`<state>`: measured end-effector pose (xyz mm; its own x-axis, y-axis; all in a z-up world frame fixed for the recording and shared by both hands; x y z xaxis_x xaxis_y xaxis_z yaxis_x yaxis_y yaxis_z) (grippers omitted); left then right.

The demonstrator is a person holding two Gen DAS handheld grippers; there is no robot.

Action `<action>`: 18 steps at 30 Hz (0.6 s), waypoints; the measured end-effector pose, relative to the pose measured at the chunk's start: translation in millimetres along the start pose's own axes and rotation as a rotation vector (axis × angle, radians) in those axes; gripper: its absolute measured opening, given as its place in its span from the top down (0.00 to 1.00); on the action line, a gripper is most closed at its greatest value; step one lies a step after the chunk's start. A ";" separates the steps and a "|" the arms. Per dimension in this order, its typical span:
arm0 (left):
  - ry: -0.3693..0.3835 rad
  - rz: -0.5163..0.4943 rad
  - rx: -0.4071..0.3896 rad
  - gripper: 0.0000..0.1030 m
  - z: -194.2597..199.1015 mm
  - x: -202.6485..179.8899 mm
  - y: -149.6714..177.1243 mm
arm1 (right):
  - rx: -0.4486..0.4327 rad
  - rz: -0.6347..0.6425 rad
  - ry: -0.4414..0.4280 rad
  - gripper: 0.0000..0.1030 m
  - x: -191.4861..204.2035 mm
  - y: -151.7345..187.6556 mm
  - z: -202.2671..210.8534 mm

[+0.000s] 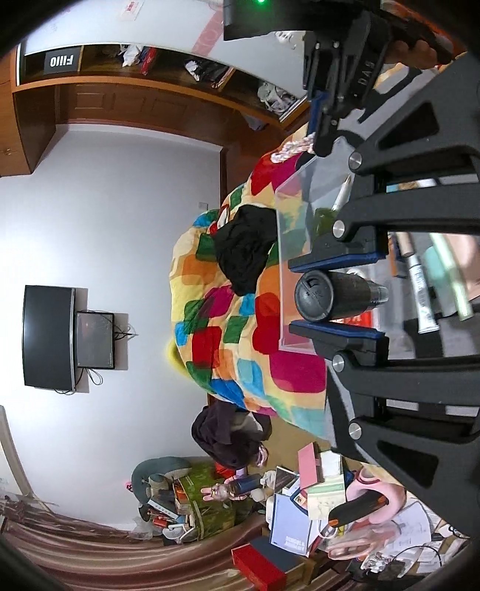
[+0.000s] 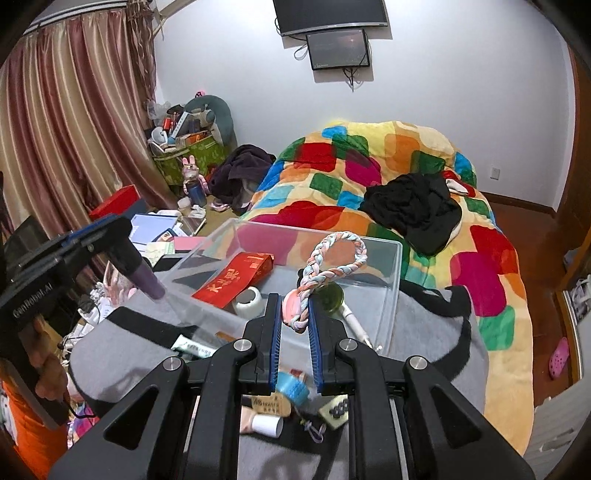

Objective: Organize objects
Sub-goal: 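Drop the purple-capped bottle and rope bracelet into the clear box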

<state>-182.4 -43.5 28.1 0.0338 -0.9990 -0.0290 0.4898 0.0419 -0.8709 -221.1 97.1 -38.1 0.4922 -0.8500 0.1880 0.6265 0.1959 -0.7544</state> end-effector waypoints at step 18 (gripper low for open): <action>0.024 0.033 0.173 0.75 -84.5 3.7 31.7 | 0.172 -0.007 0.011 0.88 -14.8 22.9 -77.5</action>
<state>-240.4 -47.2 -41.1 0.0323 -0.9970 -0.0701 0.6317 0.0747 -0.7716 -260.9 76.2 -106.9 0.4816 -0.8566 0.1855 0.7243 0.2699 -0.6344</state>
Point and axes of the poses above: each gripper's, at about its wrist camera, not at the fingertips, and z roughly against the way its jaws point, x to its left, y to its underside, the point moved 9 cm from there along -z, roughly the way its jaws point, and after that the axes turned 3 degrees about -y, right-handed, at the moved point
